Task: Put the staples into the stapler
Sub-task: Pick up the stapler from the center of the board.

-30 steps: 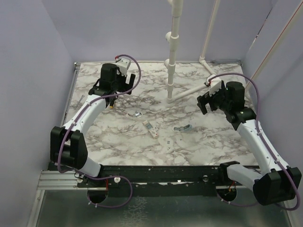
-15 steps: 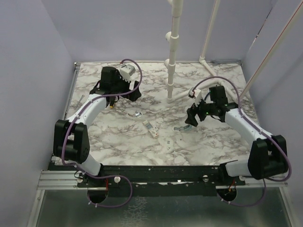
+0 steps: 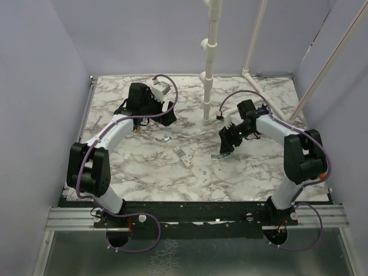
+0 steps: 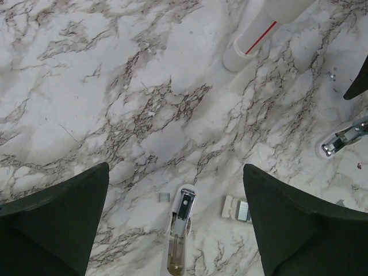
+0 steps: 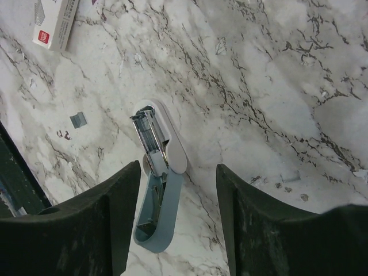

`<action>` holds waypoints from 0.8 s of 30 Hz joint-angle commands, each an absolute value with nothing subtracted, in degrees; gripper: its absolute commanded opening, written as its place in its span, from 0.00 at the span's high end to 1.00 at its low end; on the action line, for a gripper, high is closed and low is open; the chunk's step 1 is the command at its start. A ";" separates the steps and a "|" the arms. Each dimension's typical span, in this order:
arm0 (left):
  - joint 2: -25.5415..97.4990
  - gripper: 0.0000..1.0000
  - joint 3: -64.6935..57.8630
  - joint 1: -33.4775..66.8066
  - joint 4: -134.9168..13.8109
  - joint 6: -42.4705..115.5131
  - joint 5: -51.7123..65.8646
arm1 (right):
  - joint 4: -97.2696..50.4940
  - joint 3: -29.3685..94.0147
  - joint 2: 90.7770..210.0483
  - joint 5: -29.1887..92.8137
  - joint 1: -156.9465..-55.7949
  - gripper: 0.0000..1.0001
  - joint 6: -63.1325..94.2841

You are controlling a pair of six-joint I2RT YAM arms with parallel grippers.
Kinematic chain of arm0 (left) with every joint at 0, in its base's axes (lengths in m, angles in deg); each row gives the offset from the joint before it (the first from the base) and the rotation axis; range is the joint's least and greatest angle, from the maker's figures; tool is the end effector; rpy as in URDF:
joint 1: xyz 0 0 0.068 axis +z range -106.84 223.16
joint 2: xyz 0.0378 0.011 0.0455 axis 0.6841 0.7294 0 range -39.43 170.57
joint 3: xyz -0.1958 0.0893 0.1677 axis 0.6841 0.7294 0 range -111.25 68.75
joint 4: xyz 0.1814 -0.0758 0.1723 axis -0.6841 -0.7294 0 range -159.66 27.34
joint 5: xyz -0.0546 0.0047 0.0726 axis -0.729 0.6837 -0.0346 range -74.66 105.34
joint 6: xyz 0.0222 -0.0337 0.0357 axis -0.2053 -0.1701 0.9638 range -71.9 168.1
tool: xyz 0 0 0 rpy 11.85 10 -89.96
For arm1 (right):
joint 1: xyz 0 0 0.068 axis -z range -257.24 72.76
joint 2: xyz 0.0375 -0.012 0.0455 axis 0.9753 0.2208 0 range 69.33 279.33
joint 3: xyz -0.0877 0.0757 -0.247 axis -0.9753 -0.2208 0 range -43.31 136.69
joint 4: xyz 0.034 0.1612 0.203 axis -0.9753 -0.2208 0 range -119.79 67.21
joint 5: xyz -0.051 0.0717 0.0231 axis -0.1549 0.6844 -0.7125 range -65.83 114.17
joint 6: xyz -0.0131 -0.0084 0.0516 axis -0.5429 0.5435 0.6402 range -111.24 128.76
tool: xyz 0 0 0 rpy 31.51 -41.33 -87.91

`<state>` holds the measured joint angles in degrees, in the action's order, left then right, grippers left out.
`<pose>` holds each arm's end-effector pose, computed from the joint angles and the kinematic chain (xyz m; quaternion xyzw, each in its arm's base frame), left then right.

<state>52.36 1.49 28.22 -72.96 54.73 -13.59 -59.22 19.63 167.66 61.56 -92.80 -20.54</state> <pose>0.3458 -0.1101 0.2703 0.2742 0.8214 -0.2533 0.4312 0.3070 0.1078 0.1845 -0.4037 0.8452 0.2963 0.1865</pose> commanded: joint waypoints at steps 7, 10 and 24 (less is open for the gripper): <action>53.03 0.01 2.09 28.05 -71.93 53.54 -14.46 | -73.48 24.38 174.88 65.98 -92.87 0.43 -25.55; 52.95 0.01 2.41 28.04 -71.95 53.55 -14.46 | -74.78 24.17 175.61 66.44 -92.89 0.47 -25.54; 52.80 0.01 2.69 28.05 -71.69 53.88 -14.03 | -68.14 21.79 171.27 64.34 -92.80 0.98 -21.32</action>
